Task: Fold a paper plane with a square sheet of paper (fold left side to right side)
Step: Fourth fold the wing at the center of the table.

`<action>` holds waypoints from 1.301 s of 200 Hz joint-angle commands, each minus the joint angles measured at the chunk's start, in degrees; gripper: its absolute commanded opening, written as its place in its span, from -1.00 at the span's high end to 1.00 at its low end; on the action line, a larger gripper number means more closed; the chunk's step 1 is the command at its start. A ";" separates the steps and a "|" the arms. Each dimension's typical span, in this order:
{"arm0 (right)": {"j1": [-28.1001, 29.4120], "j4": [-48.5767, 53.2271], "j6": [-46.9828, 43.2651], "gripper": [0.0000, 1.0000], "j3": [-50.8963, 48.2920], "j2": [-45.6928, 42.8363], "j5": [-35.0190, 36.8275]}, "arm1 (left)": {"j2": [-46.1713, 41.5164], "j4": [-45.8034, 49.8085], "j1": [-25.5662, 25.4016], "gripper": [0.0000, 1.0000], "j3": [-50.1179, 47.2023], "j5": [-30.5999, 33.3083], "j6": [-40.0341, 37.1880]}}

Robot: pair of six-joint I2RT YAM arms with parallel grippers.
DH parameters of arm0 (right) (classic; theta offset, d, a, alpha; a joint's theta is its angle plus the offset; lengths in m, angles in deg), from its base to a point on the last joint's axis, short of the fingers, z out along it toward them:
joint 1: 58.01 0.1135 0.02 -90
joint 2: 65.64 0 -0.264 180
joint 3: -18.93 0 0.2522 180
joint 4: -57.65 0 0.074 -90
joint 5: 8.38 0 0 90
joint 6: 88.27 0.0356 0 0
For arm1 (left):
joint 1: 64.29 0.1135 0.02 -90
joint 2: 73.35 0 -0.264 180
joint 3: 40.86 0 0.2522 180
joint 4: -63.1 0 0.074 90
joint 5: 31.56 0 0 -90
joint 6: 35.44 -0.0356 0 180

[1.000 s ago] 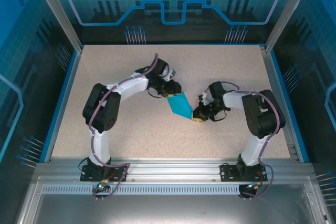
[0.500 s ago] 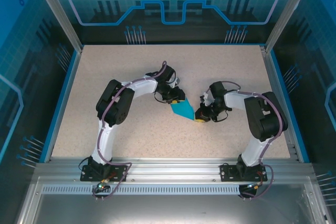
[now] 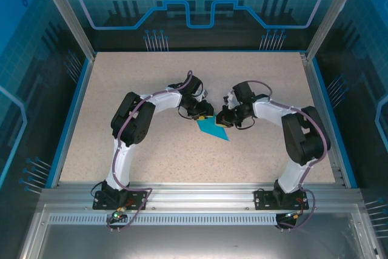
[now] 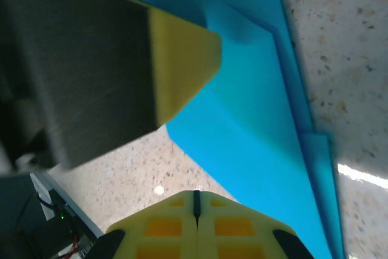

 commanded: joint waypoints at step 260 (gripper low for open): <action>-10.37 8.76 -16.38 0.24 -13.70 -18.07 2.88 | -12.58 3.41 1.40 -0.19 -1.57 0.24 -0.53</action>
